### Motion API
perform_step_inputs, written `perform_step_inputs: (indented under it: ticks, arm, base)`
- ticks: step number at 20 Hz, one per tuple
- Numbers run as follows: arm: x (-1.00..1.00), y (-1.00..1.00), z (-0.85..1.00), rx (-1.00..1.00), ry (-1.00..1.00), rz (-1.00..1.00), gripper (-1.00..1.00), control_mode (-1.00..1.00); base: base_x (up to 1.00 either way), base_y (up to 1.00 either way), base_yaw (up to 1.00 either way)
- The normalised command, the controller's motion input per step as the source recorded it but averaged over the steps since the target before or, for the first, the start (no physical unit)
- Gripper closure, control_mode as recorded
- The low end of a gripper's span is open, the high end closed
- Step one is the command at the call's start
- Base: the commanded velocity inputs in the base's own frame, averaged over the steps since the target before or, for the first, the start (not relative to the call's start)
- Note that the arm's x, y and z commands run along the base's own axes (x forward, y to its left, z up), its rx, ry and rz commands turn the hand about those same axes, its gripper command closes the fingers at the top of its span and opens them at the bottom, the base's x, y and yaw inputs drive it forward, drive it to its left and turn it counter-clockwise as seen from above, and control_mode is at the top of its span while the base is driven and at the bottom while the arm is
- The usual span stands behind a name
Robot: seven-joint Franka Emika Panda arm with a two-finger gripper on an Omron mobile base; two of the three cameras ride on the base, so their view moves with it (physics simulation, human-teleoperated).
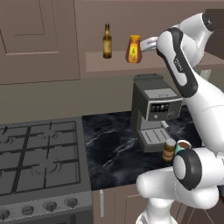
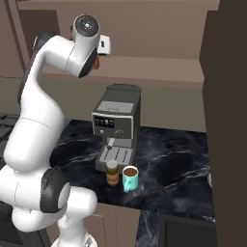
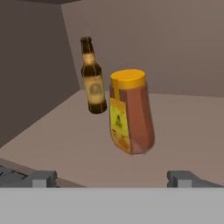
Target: Pick the cinnamon and honey bottle from the cabinet and place them next to the mug.
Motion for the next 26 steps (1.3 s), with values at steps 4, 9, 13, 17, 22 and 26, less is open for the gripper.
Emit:
perform_step_inputs:
  ticks: [4, 9, 13, 17, 22, 26]
  arm:
    - [0.25, 0.0, 0.0, 0.0, 0.0, 0.0, -1.0, -1.0]
    - [0.27, 0.01, -0.03, 0.0, 0.0, 0.0, -1.0, -1.0]
    - [0.34, 0.01, -0.16, 0.0, 0.0, 0.0, -1.0, -1.0]
    - [0.27, 0.03, -0.16, 0.0, 0.0, 0.0, -1.0, -1.0]
    - [0.18, 0.08, -0.04, 0.0, 0.0, 0.0, -1.0, -1.0]
    - [0.13, 0.13, 0.0, 0.0, 0.0, 0.0, -1.0, -1.0]
  base:
    - [0.0, 0.0, 0.0]
    - [0.0, 0.0, 0.0]
    - [0.0, 0.0, 0.0]
    - [0.0, 0.0, 0.0]
    - [0.0, 0.0, 0.0]
    - [0.0, 0.0, 0.0]
